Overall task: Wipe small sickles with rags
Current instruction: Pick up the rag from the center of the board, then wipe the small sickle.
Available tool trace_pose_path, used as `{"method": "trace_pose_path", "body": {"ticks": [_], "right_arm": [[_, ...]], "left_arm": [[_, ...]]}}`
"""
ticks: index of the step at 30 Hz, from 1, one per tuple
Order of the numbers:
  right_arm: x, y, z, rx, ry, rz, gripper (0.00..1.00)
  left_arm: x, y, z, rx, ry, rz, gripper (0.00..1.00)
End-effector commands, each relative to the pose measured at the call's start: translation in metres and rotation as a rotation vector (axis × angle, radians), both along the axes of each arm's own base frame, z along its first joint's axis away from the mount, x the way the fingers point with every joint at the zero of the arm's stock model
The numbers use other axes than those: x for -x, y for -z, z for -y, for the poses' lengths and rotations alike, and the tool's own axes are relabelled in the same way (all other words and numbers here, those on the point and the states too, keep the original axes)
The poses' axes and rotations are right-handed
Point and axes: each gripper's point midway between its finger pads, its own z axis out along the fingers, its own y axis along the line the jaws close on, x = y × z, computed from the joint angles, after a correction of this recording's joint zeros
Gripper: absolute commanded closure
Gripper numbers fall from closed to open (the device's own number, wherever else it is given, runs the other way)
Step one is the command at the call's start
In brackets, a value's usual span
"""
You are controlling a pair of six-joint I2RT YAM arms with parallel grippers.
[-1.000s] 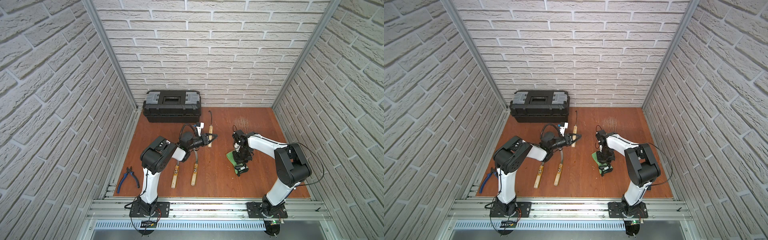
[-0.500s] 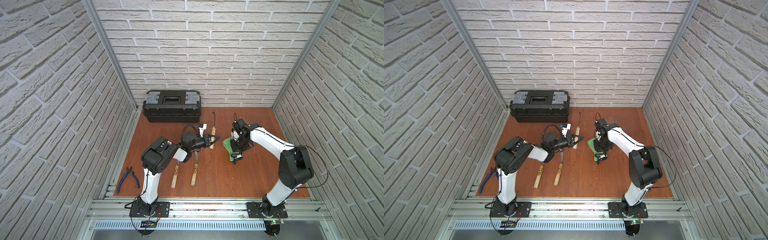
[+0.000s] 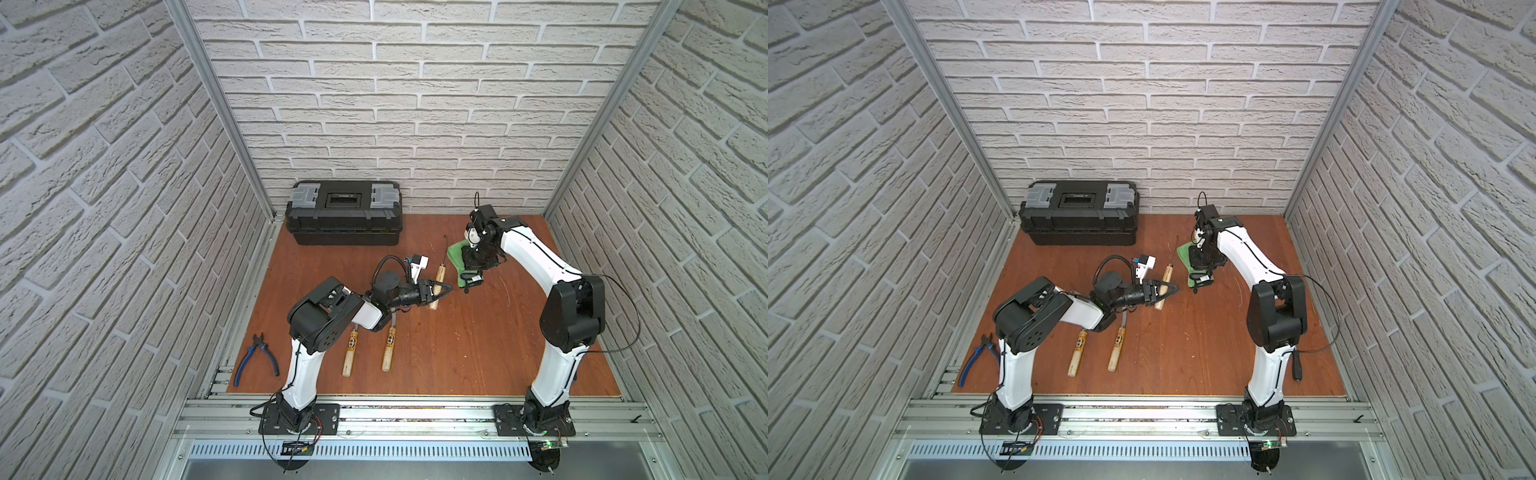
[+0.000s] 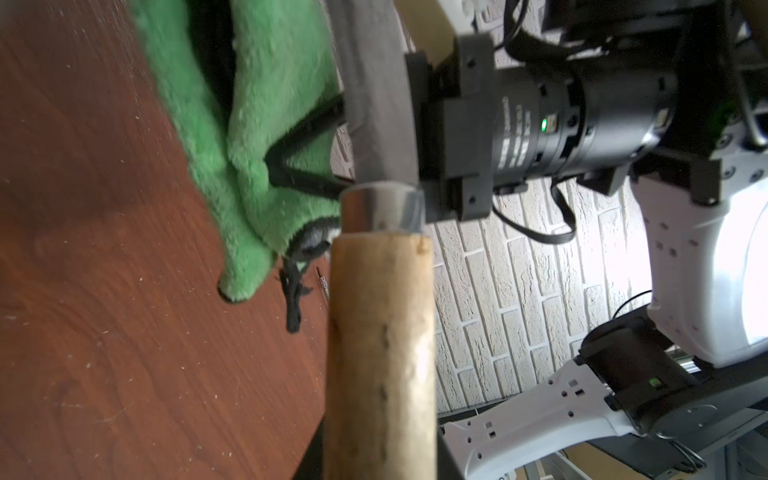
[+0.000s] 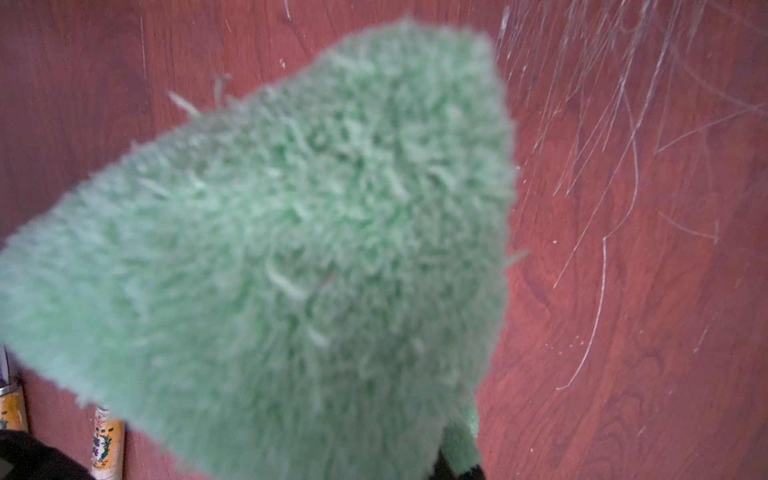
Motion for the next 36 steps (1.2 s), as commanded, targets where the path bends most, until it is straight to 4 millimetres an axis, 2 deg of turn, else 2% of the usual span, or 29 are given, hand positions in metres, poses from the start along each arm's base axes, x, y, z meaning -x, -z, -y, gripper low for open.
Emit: {"method": "trace_pose_path", "body": {"ticks": [1,2,8,14,18,19,21,31,33,36], "right_arm": [[-0.008,-0.014,-0.001,0.014,-0.025,0.002,0.97],[-0.012,-0.005,-0.001,0.023,-0.029,-0.024,0.97],[-0.034,-0.009,-0.002,0.051,-0.045,-0.034,0.97],[-0.05,-0.032,-0.005,0.054,-0.063,0.086,0.97],[-0.051,-0.052,-0.017,-0.004,-0.111,0.207,0.98],[-0.048,-0.066,-0.018,-0.02,-0.116,0.248,0.97],[-0.044,-0.077,-0.024,-0.051,-0.141,0.288,0.97],[-0.009,-0.097,-0.044,-0.187,-0.214,0.325,0.98],[-0.001,-0.101,-0.042,-0.193,-0.195,0.342,0.97],[0.003,-0.105,-0.022,-0.128,-0.133,0.366,0.98]], "left_arm": [[0.007,-0.032,0.007,0.089,0.035,0.089,1.0],[0.008,-0.031,0.008,0.088,0.039,0.086,1.0],[0.011,-0.032,0.013,0.092,0.054,0.08,1.0],[0.007,-0.023,0.015,0.081,0.05,0.055,1.0],[0.0,-0.015,0.017,0.07,0.046,0.037,1.0],[-0.001,-0.013,0.018,0.07,0.047,0.034,1.0],[-0.005,-0.011,0.02,0.073,0.05,0.029,1.0],[-0.022,-0.012,0.02,0.086,0.043,0.034,1.0],[-0.027,-0.013,0.016,0.089,0.029,0.038,1.0],[-0.029,-0.021,0.01,0.095,0.023,0.053,1.0]]}}
